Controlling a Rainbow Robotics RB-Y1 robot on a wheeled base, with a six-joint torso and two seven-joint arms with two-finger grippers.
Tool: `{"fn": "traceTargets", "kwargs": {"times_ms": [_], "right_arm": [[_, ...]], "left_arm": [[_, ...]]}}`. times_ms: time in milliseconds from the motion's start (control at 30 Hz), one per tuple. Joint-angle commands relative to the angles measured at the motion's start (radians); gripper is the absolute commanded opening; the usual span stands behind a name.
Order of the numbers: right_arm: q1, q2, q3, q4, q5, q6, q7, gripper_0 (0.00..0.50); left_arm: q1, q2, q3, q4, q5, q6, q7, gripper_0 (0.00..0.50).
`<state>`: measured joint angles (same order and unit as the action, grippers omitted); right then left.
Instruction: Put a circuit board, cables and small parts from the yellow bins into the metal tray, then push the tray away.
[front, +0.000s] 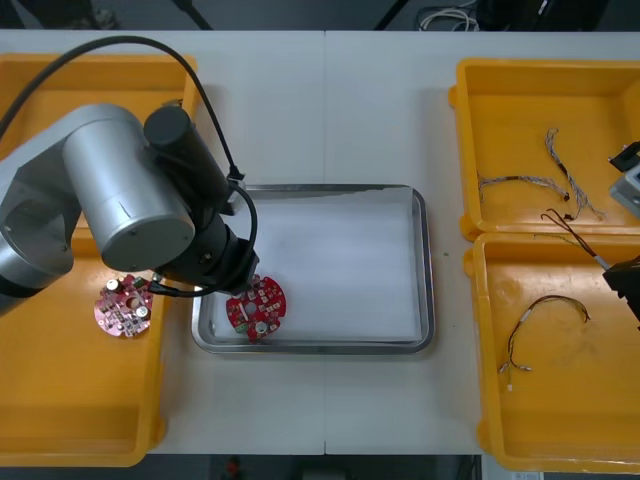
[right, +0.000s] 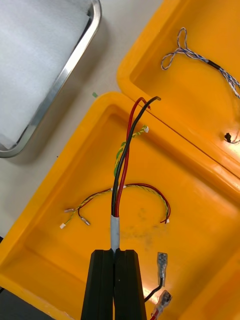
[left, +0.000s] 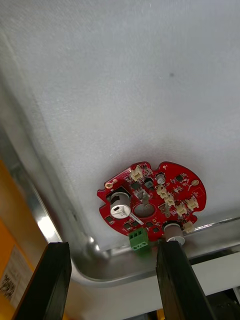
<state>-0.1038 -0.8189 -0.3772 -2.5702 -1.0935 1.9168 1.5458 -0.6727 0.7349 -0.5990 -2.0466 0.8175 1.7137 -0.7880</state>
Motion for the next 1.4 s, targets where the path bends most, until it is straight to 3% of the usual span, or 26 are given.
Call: {"fn": "traceTargets", "kwargs": {"times_ms": [33, 200, 367, 700, 900, 1067, 1100, 1400], "right_arm": [[-0.045, 0.020, 0.044, -0.038, -0.022, 0.003, -0.047, 0.000], [-0.077, 0.006, 0.098, -0.010, 0.006, 0.003, -0.052, 0.000], [-0.103, 0.000, 0.124, 0.036, 0.000, 0.003, -0.044, 0.000], [-0.287, -0.034, 0.242, 0.087, -0.019, 0.003, -0.029, 0.000], [-0.438, -0.037, 0.393, 0.084, -0.039, 0.003, -0.024, 0.000], [-0.591, -0.008, 0.580, 0.085, -0.014, 0.003, -0.021, 0.000], [-0.637, 0.020, 0.646, 0.087, 0.009, 0.003, -0.020, 0.000], [-0.726, 0.142, 0.887, 0.160, 0.169, 0.003, 0.028, 0.000]], "left_arm": [[-0.061, -0.020, 0.120, -0.056, 0.048, 0.090, 0.095, 0.500], [-0.090, -0.018, 0.249, -0.058, 0.071, 0.199, 0.095, 0.500], [-0.114, -0.012, 0.337, -0.009, 0.068, 0.206, 0.087, 0.500], [-0.189, 0.011, 0.406, 0.221, -0.020, 0.206, 0.056, 0.500], [-0.280, 0.011, 0.416, 0.411, -0.064, 0.206, -0.027, 0.500], [-0.317, 0.011, 0.461, 0.542, -0.063, 0.192, -0.039, 0.500], [-0.327, 0.011, 0.472, 0.583, -0.072, 0.170, -0.036, 0.500], [-0.337, 0.011, 0.473, 0.735, -0.097, 0.063, 0.049, 0.500]]}}
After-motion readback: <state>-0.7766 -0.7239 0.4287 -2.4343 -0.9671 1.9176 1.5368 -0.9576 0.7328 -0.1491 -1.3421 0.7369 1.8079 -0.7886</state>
